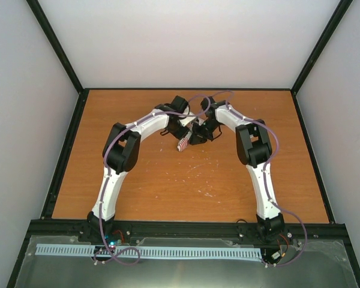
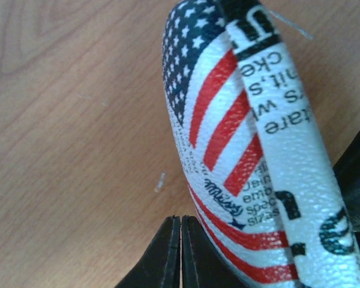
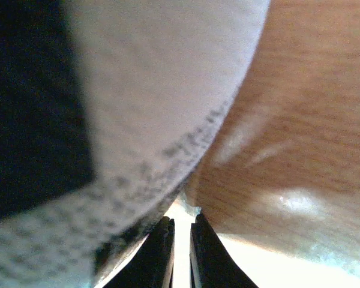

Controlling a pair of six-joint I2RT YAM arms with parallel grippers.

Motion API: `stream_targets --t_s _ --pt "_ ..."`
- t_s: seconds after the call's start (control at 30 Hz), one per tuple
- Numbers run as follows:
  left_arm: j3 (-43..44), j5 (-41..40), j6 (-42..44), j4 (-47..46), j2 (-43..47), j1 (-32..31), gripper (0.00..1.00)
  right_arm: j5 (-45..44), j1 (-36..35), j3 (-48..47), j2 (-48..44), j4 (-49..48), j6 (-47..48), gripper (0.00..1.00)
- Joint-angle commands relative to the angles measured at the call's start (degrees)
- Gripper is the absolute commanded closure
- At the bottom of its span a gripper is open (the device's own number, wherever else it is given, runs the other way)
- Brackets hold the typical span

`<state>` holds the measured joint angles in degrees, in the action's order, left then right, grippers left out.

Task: Organize the sunglasses
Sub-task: Close the sunglasses case at the center of the board.

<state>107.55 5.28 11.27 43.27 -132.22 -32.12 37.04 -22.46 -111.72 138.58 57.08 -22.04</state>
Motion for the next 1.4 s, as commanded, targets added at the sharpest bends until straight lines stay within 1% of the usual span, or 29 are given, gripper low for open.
stream_targets --t_s 0.0,0.17,0.23,0.43,0.63,1.03,1.07,1.1,1.27,1.37 --pt "-2.1 10.4 1.6 -1.0 2.8 -6.7 0.94 -0.7 -1.4 4.2 -0.5 -7.7 2.9 0.88" --pt "-1.4 8.9 2.3 -0.6 3.5 -5.5 0.94 -3.2 -0.3 7.5 -3.1 -6.2 4.8 0.85" --pt "-1.2 8.4 2.4 -0.6 3.7 -5.2 0.94 -4.4 0.2 8.5 -4.4 -5.4 5.5 0.83" --pt "-1.5 7.5 2.6 -0.2 4.5 -4.3 0.94 -6.8 1.9 11.5 -9.2 -3.7 6.6 0.81" --pt "-1.0 6.8 2.7 0.1 5.4 -3.7 0.94 -11.2 2.7 15.2 -14.2 -2.7 6.5 0.78" --pt "-1.0 6.0 2.5 0.3 5.4 -3.5 0.94 -18.2 4.2 21.7 -20.5 -1.2 6.2 0.77" --pt "-0.9 6.0 2.5 0.2 5.5 -3.3 0.94 -19.1 4.4 22.1 -21.0 -1.0 6.3 0.76" --pt "-0.7 6.2 2.4 0.2 5.5 -3.0 0.94 -20.0 4.7 22.4 -21.5 -0.8 6.3 0.74" --pt "2.0 10.8 2.4 1.0 5.3 -2.0 0.93 -21.0 6.6 24.3 -24.6 -1.8 5.0 0.74" --pt "3.0 11.9 2.1 1.5 5.1 -2.0 0.93 -20.6 8.3 26.0 -26.5 -3.8 3.4 0.74"
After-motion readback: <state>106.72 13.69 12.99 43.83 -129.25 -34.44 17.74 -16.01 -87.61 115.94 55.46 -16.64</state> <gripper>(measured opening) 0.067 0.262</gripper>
